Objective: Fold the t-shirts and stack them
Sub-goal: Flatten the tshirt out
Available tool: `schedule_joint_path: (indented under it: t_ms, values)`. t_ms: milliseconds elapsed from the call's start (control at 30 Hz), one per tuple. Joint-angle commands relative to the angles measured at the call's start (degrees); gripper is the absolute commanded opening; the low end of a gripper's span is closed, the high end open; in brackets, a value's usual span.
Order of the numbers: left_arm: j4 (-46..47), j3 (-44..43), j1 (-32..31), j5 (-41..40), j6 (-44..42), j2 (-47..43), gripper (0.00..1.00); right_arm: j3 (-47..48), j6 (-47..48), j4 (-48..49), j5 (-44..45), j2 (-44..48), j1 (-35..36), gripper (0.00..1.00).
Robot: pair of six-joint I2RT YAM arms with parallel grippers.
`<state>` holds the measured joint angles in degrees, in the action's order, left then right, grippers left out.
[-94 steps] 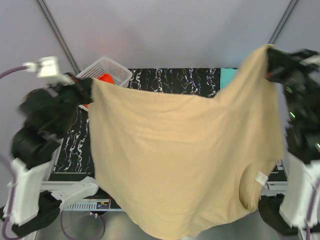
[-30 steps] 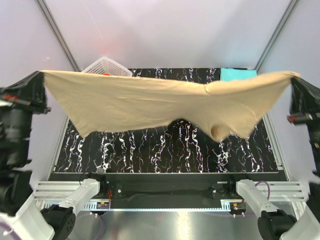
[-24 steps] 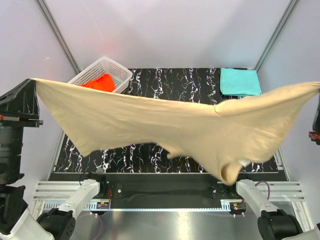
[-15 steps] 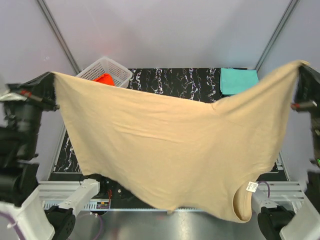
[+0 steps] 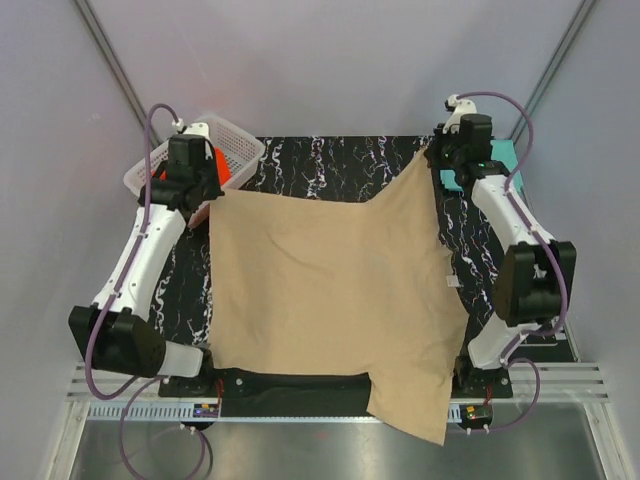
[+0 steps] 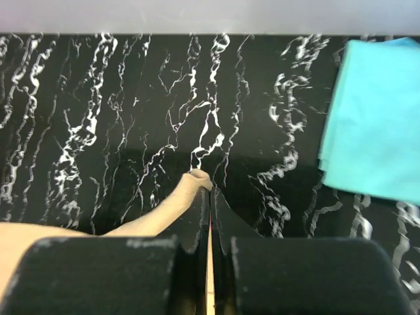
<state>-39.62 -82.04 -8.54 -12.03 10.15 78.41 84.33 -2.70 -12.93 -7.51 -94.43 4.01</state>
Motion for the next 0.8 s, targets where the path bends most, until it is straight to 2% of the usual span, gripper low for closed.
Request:
schedule_joint_path:
  t_ms: [0, 100, 267, 433, 533, 667, 767]
  values:
    - [11.74, 2.76, 0.45, 1.14, -2.32, -0.37, 0.00, -0.23, -1.16, 20.39, -5.14, -5.36, -0.23, 0.00]
    - [13.07, 3.46, 1.23, -3.08, -4.43, 4.54, 0.00, 3.98, -2.66, 23.30, -8.13, -14.60, -0.14, 0.00]
    - [15.61, 4.87, 3.26, -3.61, -6.37, 8.86, 0.00, 11.71, -3.01, 23.56, -11.91, -23.24, -0.23, 0.00]
    - [23.87, 8.99, 5.11, 0.25, -9.26, 7.81, 0.00, 19.89, -2.58, 16.81, -13.67, -29.49, -0.14, 0.00]
    - [27.48, 11.46, 5.11, -1.32, -11.02, 7.55, 0.00, 22.01, -1.35, 9.87, -11.05, -28.88, -0.14, 0.00]
    - [29.15, 12.43, 5.11, -3.70, -11.91, 7.72, 0.00, 14.14, -3.00, 8.00, -4.64, -22.48, -0.14, 0.00]
    - [32.65, 14.01, 5.11, -3.96, -13.31, 7.46, 0.00, 8.07, -4.59, 7.74, -3.39, -15.63, -0.14, 0.00]
